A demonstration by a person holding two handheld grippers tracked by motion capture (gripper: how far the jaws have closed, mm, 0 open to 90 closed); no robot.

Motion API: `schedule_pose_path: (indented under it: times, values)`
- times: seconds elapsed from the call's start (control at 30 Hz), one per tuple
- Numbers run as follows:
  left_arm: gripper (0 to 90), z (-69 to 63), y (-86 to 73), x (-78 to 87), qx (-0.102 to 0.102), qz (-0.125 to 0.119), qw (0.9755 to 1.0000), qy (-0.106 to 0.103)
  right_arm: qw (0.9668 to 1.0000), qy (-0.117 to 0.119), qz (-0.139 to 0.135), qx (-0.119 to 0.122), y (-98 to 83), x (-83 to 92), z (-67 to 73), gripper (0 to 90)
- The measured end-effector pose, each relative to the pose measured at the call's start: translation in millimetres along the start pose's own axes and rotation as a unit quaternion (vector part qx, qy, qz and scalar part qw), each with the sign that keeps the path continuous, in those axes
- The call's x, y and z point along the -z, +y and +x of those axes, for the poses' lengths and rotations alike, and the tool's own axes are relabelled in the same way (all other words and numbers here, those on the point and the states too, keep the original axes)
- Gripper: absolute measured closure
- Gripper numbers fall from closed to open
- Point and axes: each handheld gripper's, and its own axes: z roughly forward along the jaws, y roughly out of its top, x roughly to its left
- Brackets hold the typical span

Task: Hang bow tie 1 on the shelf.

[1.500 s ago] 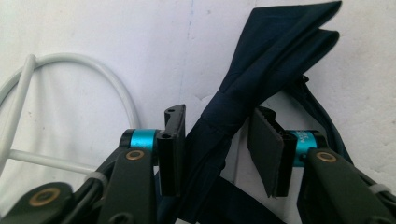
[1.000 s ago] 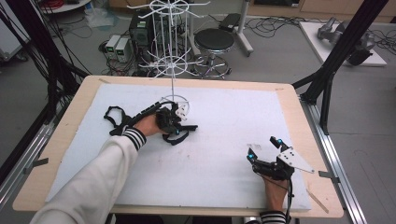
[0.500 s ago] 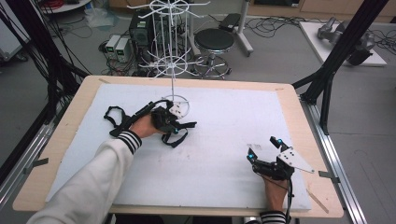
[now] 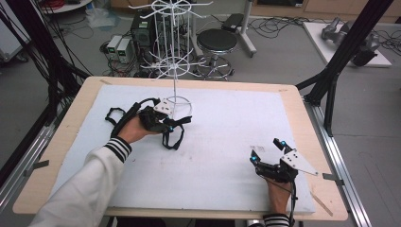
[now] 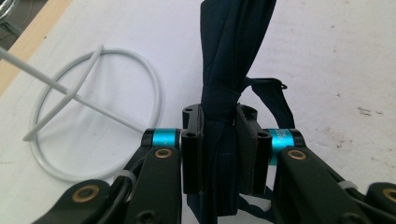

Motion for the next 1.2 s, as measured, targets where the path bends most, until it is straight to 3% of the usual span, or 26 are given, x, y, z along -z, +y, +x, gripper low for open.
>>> schedule_pose_path:
  times: [0.27,0.33,0.53,0.67,0.8,1.03,1.2]
  values:
    - [73.2,0.8,-12.1,18.0,0.039,-0.043,0.9983,0.011,1.0,0.0,0.0,-0.001,0.0,0.0,-0.3,3.9]
    - [73.2,0.9,-13.4,21.8,0.037,-0.044,0.9982,0.014,1.0,0.0,0.0,-0.001,0.0,0.0,-0.2,3.9]
    - [73.2,0.7,-15.0,34.0,0.047,-0.076,0.9958,0.022,1.0,0.0,0.0,0.0,0.1,0.1,0.0,3.9]
    - [73.2,3.0,-17.6,45.6,0.061,-0.099,0.9927,0.032,1.0,0.0,0.0,0.0,0.0,0.0,0.0,3.9]
    - [73.2,4.2,-20.9,56.5,0.075,-0.127,0.9882,0.042,1.0,0.0,0.0,0.0,0.0,0.0,0.0,3.9]
    - [73.2,7.5,-25.5,72.0,0.087,-0.149,0.9836,0.052,1.0,0.0,0.0,0.0,0.0,0.0,0.1,3.9]
    - [73.2,11.2,-27.6,83.5,0.101,-0.171,0.9784,0.058,1.0,0.0,0.0,0.001,0.0,0.0,0.1,3.9]
